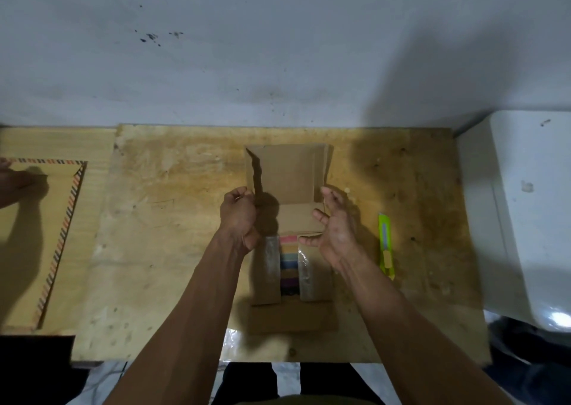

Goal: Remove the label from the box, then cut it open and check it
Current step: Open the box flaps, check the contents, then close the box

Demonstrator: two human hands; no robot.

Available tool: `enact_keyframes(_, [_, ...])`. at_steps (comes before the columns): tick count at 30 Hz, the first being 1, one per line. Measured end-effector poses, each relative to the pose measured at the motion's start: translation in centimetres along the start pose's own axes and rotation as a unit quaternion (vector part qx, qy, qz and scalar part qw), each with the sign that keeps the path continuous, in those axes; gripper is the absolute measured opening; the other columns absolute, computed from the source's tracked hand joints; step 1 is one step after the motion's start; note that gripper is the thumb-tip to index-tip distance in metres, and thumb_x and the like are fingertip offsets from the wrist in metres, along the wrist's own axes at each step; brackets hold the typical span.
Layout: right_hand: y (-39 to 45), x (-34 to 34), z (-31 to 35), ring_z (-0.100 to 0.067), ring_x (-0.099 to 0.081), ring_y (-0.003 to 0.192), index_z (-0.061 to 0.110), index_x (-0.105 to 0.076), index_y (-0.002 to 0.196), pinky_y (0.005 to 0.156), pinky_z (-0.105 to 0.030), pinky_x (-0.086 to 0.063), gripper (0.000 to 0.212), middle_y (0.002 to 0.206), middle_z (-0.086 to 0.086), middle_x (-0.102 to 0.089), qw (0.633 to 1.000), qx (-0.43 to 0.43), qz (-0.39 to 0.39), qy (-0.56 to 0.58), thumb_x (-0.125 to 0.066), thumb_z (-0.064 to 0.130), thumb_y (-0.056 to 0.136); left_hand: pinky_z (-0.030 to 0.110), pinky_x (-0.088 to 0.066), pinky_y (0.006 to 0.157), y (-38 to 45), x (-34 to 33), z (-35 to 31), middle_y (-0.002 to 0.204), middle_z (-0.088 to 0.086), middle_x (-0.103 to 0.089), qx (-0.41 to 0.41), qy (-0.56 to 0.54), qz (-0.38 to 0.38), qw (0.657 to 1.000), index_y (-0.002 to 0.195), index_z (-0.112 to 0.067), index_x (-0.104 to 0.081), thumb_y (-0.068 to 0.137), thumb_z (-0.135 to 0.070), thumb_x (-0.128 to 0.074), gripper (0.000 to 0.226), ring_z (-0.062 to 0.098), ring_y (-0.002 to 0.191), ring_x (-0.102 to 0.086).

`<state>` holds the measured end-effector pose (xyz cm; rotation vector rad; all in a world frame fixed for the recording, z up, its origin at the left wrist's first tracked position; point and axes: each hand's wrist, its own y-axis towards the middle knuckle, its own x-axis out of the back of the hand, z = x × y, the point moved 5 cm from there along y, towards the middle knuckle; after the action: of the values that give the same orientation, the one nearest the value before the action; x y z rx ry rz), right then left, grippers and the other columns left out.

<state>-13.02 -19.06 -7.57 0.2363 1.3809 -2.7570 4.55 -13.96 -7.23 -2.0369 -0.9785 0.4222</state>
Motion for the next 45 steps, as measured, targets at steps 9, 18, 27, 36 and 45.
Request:
enact_keyframes(9, [-0.6,0.3,0.3,-0.005,-0.055,0.097,0.033,-0.054,0.127,0.076,-0.041,-0.056,0.028,0.118,0.008,-0.057,0.999,0.024,-0.026,-0.023,-0.054,0.031,0.099,0.046,-0.057,0.071,-1.4,0.9,0.9,0.111,0.011,-0.068,-0.018,0.028,0.013,0.999,0.12,-0.019,-0.062,0.103,-0.021,-0.05,0.021,0.021,0.087,-0.065])
enact_keyframes(18, [-2.0,1.2,1.0,-0.02,-0.05,0.128,0.036,-0.046,0.139,0.102,-0.059,-0.043,0.057,0.141,0.004,-0.054,0.999,0.008,-0.039,-0.037,-0.062,0.052,0.088,0.04,-0.05,0.073,-3.6,1.3,0.8,0.108,0.015,-0.068,-0.048,-0.006,0.057,0.997,0.122,-0.015,-0.059,0.102,-0.03,-0.051,0.026,0.027,0.088,-0.063])
enact_keyframes(27, [-3.5,2.2,-0.5,-0.02,-0.05,0.129,0.042,-0.058,0.121,0.106,-0.062,-0.036,0.043,0.136,0.004,-0.06,1.0,0.017,0.012,0.002,-0.067,0.054,0.081,0.041,-0.045,0.082,-5.2,3.1,2.1,0.104,0.009,-0.068,-0.059,-0.064,0.093,0.992,0.111,-0.012,-0.062,0.103,-0.029,-0.043,0.027,0.03,0.106,-0.057])
enact_keyframes(36, [-5.0,3.7,-1.7,-0.02,-0.055,0.122,0.025,-0.067,0.116,0.11,-0.052,-0.031,0.03,0.109,0.006,-0.073,0.996,0.045,0.072,0.03,-0.058,0.038,0.091,0.039,-0.05,0.08,-6.8,3.9,4.0,0.106,0.011,-0.06,-0.053,-0.134,0.142,0.979,0.095,-0.01,-0.061,0.099,-0.015,-0.042,0.02,0.026,0.1,-0.055])
enact_keyframes(45, [-6.2,5.3,-3.1,-0.033,-0.052,0.126,0.014,-0.073,0.096,0.102,-0.054,-0.046,0.023,0.129,-0.007,-0.062,0.993,0.03,0.101,0.062,-0.066,0.034,0.086,0.038,-0.047,0.078,-6.7,5.6,5.7,0.103,0.006,-0.064,-0.05,-0.15,0.174,0.972,0.084,-0.009,-0.065,0.083,-0.017,-0.052,0.015,0.024,0.099,-0.059])
